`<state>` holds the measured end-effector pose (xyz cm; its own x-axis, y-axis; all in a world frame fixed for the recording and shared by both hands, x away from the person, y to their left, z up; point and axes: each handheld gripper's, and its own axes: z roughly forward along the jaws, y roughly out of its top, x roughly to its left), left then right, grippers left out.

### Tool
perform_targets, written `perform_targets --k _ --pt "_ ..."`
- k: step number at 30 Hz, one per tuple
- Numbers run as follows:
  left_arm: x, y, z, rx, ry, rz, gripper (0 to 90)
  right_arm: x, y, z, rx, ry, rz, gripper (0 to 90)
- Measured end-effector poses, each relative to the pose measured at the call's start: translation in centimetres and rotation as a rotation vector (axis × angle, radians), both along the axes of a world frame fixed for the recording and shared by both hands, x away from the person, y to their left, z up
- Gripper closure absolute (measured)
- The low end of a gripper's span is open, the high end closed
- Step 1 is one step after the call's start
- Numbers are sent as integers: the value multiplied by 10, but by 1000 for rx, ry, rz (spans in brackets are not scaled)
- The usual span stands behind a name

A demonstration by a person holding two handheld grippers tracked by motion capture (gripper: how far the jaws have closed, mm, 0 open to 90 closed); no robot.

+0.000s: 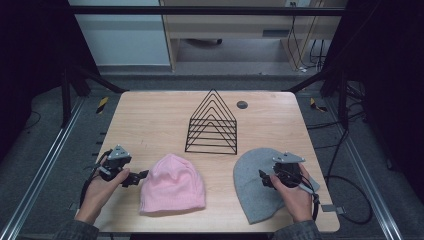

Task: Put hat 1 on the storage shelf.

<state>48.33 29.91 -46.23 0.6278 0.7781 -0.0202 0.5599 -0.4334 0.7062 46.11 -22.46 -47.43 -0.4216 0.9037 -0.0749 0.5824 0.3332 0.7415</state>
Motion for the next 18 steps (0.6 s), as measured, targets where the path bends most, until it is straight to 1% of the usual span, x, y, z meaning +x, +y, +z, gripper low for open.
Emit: perform_targets --k 2,4,5,6,7,8,9,10,12,13,14,15,17,18 --pt "0 0 0 -3 2 -2 95 0 0 0 -1 3 -2 179" --pt "-1 0 2 -22 0 -10 97 0 0 -1 2 14 -4 179" --pt "-2 -1 5 -28 -9 -9 97 0 0 -1 2 14 -4 179" --pt "-2 -3 9 -36 -27 -3 98 0 1 -1 4 18 -8 180" --pt "-2 -10 23 -47 -59 -39 99 0 2 -1 3 22 -8 180" --pt "-2 -10 23 -47 -59 -39 106 0 2 -1 3 22 -8 180" --pt "-1 -14 29 -48 -70 -47 107 1 2 0 9 27 -14 181" --pt "2 -18 35 -38 -83 -61 107 1 2 0 9 27 -14 181" --pt "10 -26 42 -20 -84 -78 125 -1 1 1 -1 14 -19 225" --pt "15 -29 44 -9 -88 -79 125 -1 1 1 -1 14 -19 225" --pt "23 -34 44 0 -86 -95 158 -2 0 2 -2 7 -27 234" --pt "23 -34 44 0 -86 -95 177 -2 0 2 -2 7 -27 234" --pt "31 -40 41 5 -67 -119 180 -2 0 5 3 -21 -33 246" --pt "34 -43 38 10 -52 -129 180 -2 0 5 3 -21 -33 246"
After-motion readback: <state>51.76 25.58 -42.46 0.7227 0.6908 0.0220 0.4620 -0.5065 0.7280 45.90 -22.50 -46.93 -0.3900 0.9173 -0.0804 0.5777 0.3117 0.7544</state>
